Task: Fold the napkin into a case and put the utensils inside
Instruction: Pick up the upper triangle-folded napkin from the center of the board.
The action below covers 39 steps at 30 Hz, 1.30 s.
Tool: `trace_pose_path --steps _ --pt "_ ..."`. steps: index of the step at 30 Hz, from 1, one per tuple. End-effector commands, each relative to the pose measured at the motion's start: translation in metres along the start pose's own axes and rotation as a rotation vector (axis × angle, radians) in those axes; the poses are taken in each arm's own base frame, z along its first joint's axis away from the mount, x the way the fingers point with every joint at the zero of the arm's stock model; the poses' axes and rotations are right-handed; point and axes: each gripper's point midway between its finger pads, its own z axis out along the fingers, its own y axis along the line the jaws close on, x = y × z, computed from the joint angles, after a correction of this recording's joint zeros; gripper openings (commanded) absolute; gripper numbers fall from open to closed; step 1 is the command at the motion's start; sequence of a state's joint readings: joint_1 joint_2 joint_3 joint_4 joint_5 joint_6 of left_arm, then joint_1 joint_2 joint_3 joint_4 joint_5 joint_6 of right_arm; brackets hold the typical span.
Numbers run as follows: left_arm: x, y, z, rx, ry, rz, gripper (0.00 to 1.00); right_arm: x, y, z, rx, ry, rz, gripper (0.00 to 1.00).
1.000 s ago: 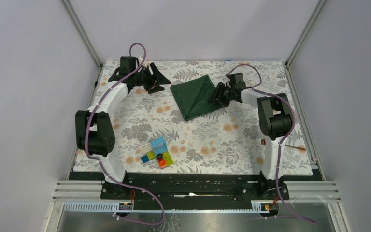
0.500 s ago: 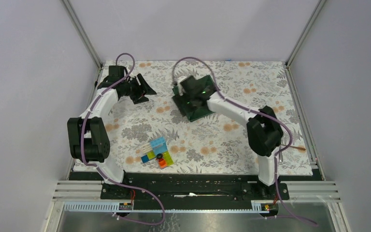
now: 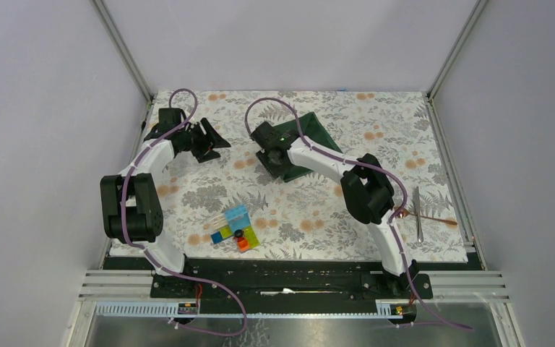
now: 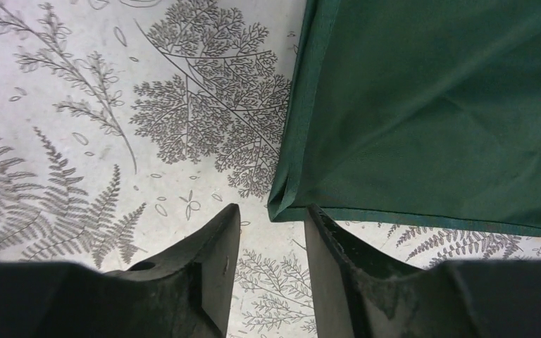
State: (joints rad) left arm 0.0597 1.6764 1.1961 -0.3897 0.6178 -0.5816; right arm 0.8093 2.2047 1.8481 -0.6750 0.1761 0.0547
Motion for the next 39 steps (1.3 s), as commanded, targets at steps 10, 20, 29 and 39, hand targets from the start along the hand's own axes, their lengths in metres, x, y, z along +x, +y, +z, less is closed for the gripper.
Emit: trace_pose_path --steps 10,20,29,39 --pt "-0.008 -0.011 -0.006 0.069 -0.036 0.031 0.63 0.014 -0.02 0.015 0.134 0.053 0.026 0.43" --pt "-0.006 -0.008 -0.003 0.068 -0.025 0.024 0.63 0.019 -0.033 0.014 0.204 0.058 0.004 0.4" --pt "-0.005 -0.008 -0.002 0.074 -0.019 0.022 0.63 0.006 -0.016 0.0 0.097 0.007 -0.047 0.55" --pt "-0.005 -0.009 -0.004 0.084 -0.02 0.022 0.63 -0.002 -0.01 0.007 0.101 0.017 -0.199 0.47"
